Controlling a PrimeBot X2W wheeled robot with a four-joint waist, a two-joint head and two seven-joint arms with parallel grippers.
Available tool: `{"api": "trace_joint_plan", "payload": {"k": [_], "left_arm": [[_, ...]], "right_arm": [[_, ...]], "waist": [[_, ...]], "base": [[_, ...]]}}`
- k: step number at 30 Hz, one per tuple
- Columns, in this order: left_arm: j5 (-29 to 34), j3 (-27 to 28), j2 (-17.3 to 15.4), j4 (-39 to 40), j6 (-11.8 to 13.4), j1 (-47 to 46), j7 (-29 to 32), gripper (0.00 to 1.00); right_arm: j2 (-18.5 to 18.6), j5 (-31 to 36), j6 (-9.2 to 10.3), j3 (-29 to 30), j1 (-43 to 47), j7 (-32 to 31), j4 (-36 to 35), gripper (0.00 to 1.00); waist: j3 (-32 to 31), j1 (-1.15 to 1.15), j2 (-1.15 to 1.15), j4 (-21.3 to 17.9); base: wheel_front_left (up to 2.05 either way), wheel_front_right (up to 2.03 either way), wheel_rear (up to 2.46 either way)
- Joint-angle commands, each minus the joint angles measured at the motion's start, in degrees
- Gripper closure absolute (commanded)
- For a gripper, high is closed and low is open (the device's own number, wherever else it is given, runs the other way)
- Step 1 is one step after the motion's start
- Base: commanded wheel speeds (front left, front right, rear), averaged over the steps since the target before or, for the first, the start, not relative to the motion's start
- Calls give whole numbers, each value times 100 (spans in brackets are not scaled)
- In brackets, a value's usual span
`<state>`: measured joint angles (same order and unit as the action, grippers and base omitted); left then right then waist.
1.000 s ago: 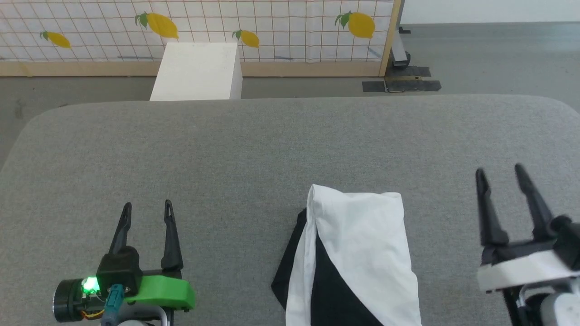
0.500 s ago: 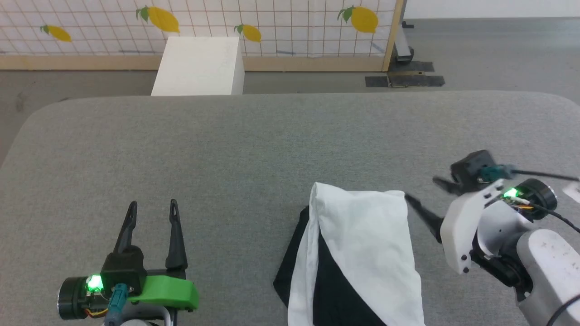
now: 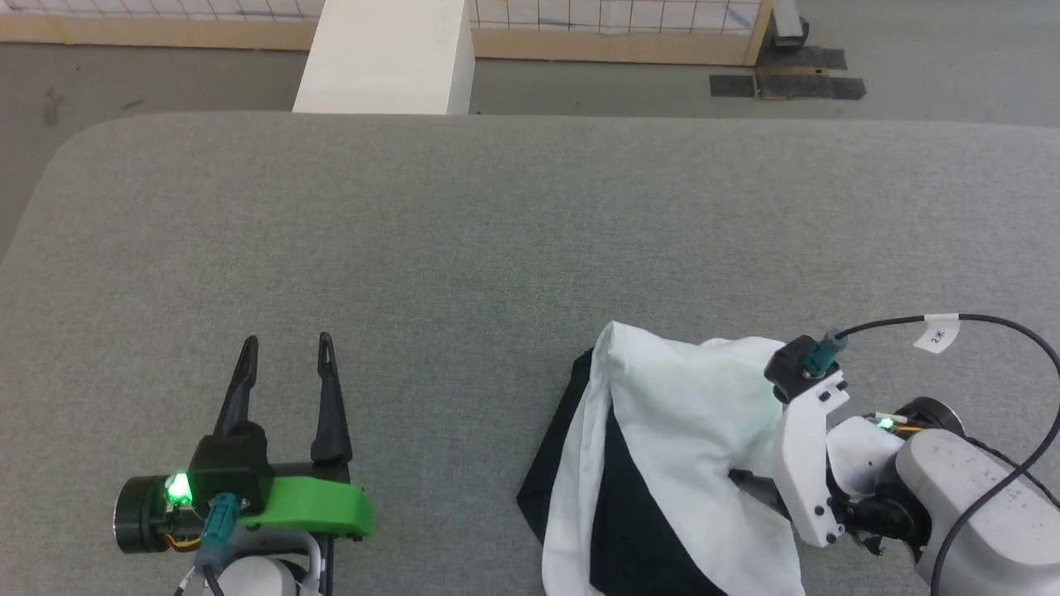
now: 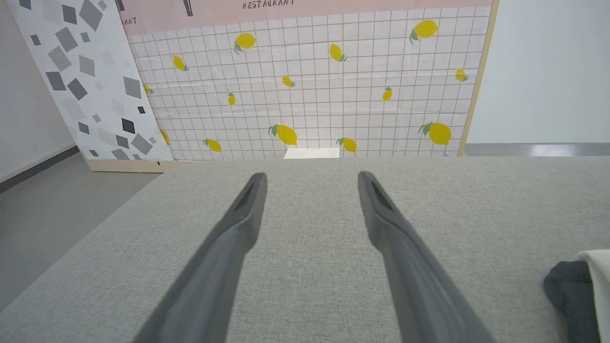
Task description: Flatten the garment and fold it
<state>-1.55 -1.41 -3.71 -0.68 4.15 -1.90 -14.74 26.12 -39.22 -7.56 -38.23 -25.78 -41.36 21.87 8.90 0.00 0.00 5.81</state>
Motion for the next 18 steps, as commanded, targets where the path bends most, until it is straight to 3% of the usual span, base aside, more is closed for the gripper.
{"api": "trace_joint_plan", "payload": {"k": [1, 2, 3, 4, 11, 18], "left_arm": [[-8, -7, 29, 1, 19, -99, -26, 0], [-6, 1, 32, -8, 25, -105, -26, 0], [-4, 13, 33, -11, 31, -101, -26, 0], [-1, 30, 35, -16, 34, -93, -26, 0], [25, 177, 9, 4, 38, 93, -26, 0], [-5, 425, 7, 174, 135, 328, -26, 0]], "right_arm": [[-162, -73, 8, -245, 102, 62, 227, 0], [-194, -125, 8, -376, 125, 110, 305, 0], [-202, -132, 8, -437, 110, 253, 329, 37], [-211, -130, 8, -473, 81, 480, 360, 100], [136, -132, 8, -831, -296, 1338, -45, 100], [828, 88, 8, -1111, -744, 1529, -1148, 100]], "waist": [[103, 0, 0, 82], [99, 0, 0, 73], [92, 0, 0, 54], [73, 0, 0, 24], [-160, 0, 0, -446], [-116, 0, 0, -1431]], "base": [[0, 0, 0], [0, 0, 0], [0, 0, 0], [0, 0, 0], [0, 0, 0], [0, 0, 0]]}}
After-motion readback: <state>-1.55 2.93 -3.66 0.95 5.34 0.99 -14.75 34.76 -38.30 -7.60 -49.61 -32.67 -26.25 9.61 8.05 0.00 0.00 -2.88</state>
